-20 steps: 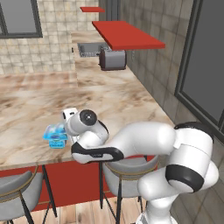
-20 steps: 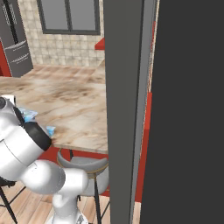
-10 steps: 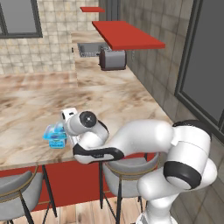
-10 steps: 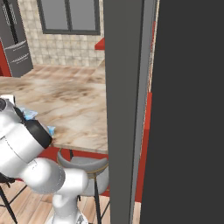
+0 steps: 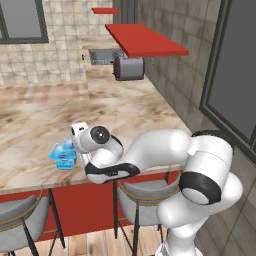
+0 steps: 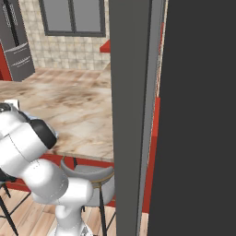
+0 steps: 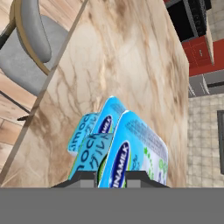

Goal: Stack the yogurt containers by placing the smaller containers on top of the larger containers.

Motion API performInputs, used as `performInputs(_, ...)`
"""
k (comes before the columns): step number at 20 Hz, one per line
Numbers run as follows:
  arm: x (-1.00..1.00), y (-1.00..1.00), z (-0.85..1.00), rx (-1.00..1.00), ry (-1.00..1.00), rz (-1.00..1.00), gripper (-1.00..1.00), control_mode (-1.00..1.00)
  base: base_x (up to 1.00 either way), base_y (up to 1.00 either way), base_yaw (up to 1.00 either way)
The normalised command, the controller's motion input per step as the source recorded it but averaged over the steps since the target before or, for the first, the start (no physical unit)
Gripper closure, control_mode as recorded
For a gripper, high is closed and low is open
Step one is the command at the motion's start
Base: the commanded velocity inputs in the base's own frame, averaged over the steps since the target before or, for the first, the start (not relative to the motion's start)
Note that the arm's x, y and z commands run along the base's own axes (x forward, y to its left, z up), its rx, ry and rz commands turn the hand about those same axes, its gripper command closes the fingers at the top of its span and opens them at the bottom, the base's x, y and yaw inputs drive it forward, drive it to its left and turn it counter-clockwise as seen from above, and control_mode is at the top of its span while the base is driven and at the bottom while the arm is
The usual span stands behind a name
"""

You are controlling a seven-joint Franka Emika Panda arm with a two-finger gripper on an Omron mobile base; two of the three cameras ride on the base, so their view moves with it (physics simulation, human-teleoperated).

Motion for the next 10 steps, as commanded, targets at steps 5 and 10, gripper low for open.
performInputs(5,0.22,0.0,-0.06,0.0,0.0,0.0,1.0,-1.0,0.0,0.0,0.0)
performInputs(10,0.06,0.07,-0.18,0.0,0.0,0.01,1.0,-1.0,0.0,0.0,0.0)
